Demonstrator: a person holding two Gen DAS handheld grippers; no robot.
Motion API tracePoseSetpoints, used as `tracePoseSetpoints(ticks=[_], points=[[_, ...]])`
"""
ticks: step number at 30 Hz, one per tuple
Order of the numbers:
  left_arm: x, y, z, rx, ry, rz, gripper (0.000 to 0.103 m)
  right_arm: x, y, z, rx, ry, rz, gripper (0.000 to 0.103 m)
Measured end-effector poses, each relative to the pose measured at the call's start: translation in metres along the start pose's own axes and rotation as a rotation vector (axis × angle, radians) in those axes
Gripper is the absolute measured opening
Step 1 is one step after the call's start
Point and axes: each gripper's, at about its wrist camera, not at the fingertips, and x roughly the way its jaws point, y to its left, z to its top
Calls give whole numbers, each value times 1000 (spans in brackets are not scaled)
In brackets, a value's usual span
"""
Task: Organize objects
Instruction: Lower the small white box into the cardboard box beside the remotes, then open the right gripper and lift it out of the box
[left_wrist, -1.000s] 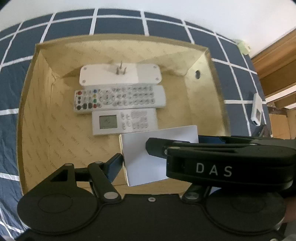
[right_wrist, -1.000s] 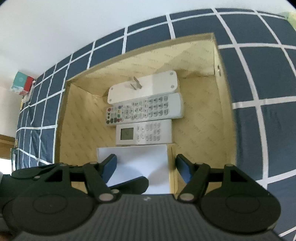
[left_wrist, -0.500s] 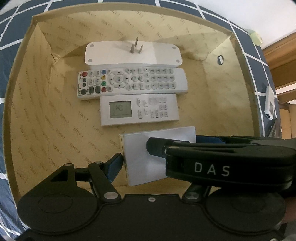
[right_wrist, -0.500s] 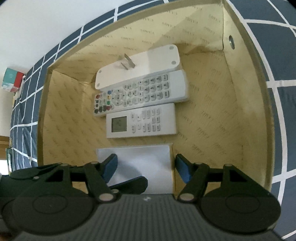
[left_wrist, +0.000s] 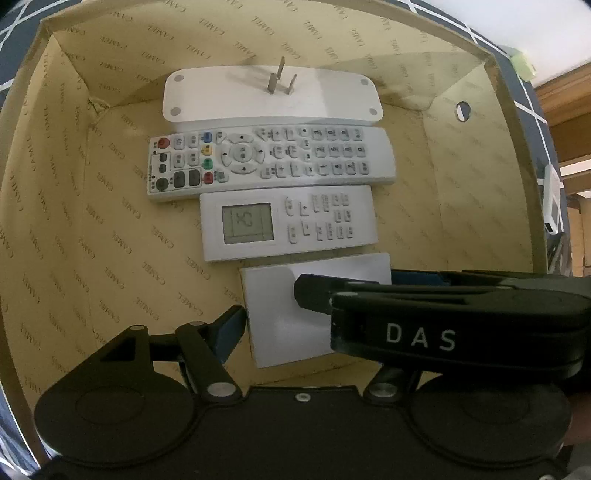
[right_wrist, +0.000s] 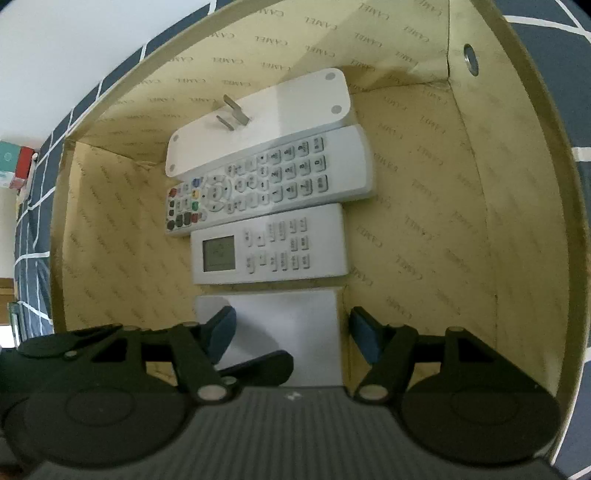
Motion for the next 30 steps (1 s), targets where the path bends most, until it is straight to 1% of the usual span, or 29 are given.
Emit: tracePoseSetpoints(ticks=[16,24,30], points=[[-2,2,-2,-11,-19,5,66,-2,3,2,-16,-7,-7,68],[-17,-6,-10,-36,-66,27,66,-14,5,-2,-43,-34,-1,68],[-37,-15,-20,-64,-119,67,73,-37,10,-6,-84,-83,8,69]])
